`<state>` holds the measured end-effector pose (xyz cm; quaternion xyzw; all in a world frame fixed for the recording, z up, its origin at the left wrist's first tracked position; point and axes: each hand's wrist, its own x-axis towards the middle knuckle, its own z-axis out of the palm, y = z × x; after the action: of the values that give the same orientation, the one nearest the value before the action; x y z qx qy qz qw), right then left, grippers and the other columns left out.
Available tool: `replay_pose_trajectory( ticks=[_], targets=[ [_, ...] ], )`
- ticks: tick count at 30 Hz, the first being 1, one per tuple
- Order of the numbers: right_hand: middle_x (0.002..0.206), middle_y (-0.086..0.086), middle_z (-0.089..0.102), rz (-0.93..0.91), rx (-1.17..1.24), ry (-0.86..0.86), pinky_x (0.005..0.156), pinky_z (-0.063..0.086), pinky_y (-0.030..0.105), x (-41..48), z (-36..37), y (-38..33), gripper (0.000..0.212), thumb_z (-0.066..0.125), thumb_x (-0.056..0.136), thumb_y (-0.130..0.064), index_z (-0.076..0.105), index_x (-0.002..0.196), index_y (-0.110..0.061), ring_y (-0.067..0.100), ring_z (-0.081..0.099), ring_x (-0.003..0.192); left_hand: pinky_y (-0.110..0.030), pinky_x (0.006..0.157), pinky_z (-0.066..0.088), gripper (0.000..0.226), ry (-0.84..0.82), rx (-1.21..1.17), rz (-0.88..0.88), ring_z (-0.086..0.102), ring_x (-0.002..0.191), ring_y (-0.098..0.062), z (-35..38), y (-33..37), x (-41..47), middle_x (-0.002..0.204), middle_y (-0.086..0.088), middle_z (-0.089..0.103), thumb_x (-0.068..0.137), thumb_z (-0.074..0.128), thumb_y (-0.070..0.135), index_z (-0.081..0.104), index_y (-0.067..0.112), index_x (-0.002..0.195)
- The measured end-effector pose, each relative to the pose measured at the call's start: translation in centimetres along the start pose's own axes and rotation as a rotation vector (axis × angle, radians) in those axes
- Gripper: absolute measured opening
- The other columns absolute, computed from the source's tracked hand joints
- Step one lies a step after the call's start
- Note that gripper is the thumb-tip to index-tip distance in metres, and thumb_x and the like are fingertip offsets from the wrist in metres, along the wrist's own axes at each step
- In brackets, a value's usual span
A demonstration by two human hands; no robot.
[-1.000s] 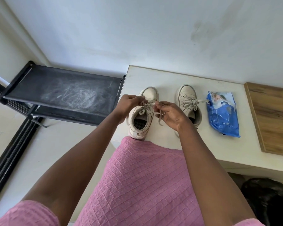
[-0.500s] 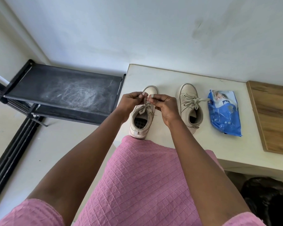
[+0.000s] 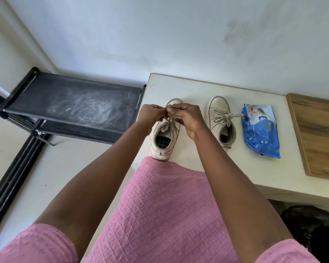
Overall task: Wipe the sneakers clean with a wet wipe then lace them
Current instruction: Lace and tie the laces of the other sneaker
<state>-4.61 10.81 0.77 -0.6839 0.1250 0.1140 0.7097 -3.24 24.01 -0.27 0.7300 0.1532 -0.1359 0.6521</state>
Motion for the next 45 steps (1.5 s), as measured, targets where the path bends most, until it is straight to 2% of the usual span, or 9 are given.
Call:
replay_pose_trajectory(
  ticks=[4, 8, 16, 20, 23, 29, 35, 40, 45],
  targets=[
    [0.068, 0.008, 0.069, 0.028, 0.04, 0.009, 0.062, 0.055, 0.03, 0.2, 0.4, -0.1, 0.009, 0.072, 0.075, 0.0, 0.07, 0.076, -0.008, 0.021, 0.066, 0.06, -0.009, 0.039, 0.031, 0.03, -0.03, 0.071, 0.047, 0.041, 0.037, 0.001, 0.1, 0.1, -0.2, 0.04, 0.009, 0.054, 0.088, 0.062, 0.012, 0.06, 0.007, 0.059],
    [0.078, 0.017, 0.071, -0.011, -0.125, 0.124, 0.08, 0.056, 0.048, 0.7, 0.6, 0.1, 0.011, 0.082, 0.066, -0.009, 0.073, 0.07, -0.014, 0.031, 0.068, 0.072, -0.016, 0.05, 0.036, 0.018, -0.159, 0.095, 0.034, 0.045, 0.058, -0.007, -0.6, 0.1, -0.3, 0.072, -0.009, 0.059, 0.092, 0.056, 0.012, 0.065, 0.006, 0.078],
    [0.063, -0.006, 0.062, -0.156, -0.514, 0.325, 0.061, 0.051, 0.027, 0.7, 1.2, -0.5, 0.018, 0.082, 0.067, -0.012, 0.064, 0.066, -0.016, 0.015, 0.062, 0.062, -0.031, 0.085, 0.05, 0.027, -0.113, 0.233, 0.154, 0.068, 0.081, -0.014, -1.1, -0.7, -0.4, 0.082, -0.002, 0.072, 0.076, 0.074, 0.008, 0.056, 0.024, 0.087],
    [0.064, 0.005, 0.068, -0.2, -0.637, 0.195, 0.063, 0.059, 0.033, 0.9, 1.2, 0.3, 0.012, 0.066, 0.079, 0.002, 0.074, 0.079, -0.006, 0.011, 0.064, 0.054, -0.034, 0.089, 0.043, 0.019, 0.071, 0.522, 0.321, 0.064, 0.091, -0.013, -0.3, -0.9, -1.0, 0.081, 0.01, 0.07, 0.08, 0.067, 0.025, 0.048, 0.027, 0.083],
    [0.075, 0.016, 0.07, -0.181, -0.689, 0.091, 0.052, 0.052, 0.014, 0.8, 0.6, 0.2, 0.013, 0.064, 0.081, 0.005, 0.074, 0.086, -0.001, 0.001, 0.059, 0.047, -0.03, 0.089, 0.026, 0.009, 0.135, 0.685, 0.376, 0.061, 0.098, -0.016, 0.0, -1.3, -0.9, 0.095, 0.007, 0.07, 0.084, 0.059, 0.025, 0.053, 0.026, 0.09],
    [0.085, 0.01, 0.066, -0.04, -0.884, -0.053, 0.066, 0.043, 0.024, 1.4, 0.0, -1.0, 0.016, 0.059, 0.087, -0.006, 0.071, 0.097, -0.006, 0.019, 0.06, 0.077, -0.037, 0.093, 0.024, 0.025, 0.13, 0.835, 0.484, 0.056, 0.108, -0.014, 0.1, -1.8, -1.0, 0.105, 0.009, 0.07, 0.089, 0.056, 0.036, 0.065, 0.027, 0.11],
    [0.058, 0.003, 0.052, 0.262, -0.165, -0.121, 0.05, 0.026, 0.023, 1.6, -0.4, 0.8, 0.039, 0.034, 0.089, 0.015, 0.052, 0.066, -0.01, 0.014, 0.043, 0.058, -0.038, 0.089, 0.033, 0.031, 0.082, 0.686, 0.348, 0.056, 0.107, -0.011, -1.0, -2.6, -0.4, 0.113, 0.012, 0.064, 0.086, 0.063, 0.04, 0.061, 0.035, 0.116],
    [0.049, -0.003, 0.058, 0.361, 0.143, -0.106, 0.05, 0.03, 0.022, 1.6, -0.5, 1.5, 0.027, 0.045, 0.092, 0.009, 0.055, 0.074, -0.009, 0.012, 0.048, 0.055, -0.038, 0.086, 0.036, 0.039, 0.104, 0.618, 0.629, 0.045, 0.101, -0.016, -1.1, -3.8, -0.6, 0.116, 0.002, 0.057, 0.075, 0.075, 0.029, 0.067, 0.032, 0.114],
    [0.05, -0.002, 0.063, 0.404, 0.21, -0.106, 0.05, 0.032, 0.019, 1.3, -0.7, 1.5, 0.024, 0.046, 0.09, 0.009, 0.056, 0.078, -0.01, 0.006, 0.056, 0.042, -0.004, 0.073, 0.042, 0.02, 0.133, 0.369, 0.577, 0.06, 0.077, 0.009, -0.2, -3.6, -0.7, 0.093, -0.004, 0.072, 0.073, 0.076, 0.01, 0.076, 0.012, 0.093]
  ],
)
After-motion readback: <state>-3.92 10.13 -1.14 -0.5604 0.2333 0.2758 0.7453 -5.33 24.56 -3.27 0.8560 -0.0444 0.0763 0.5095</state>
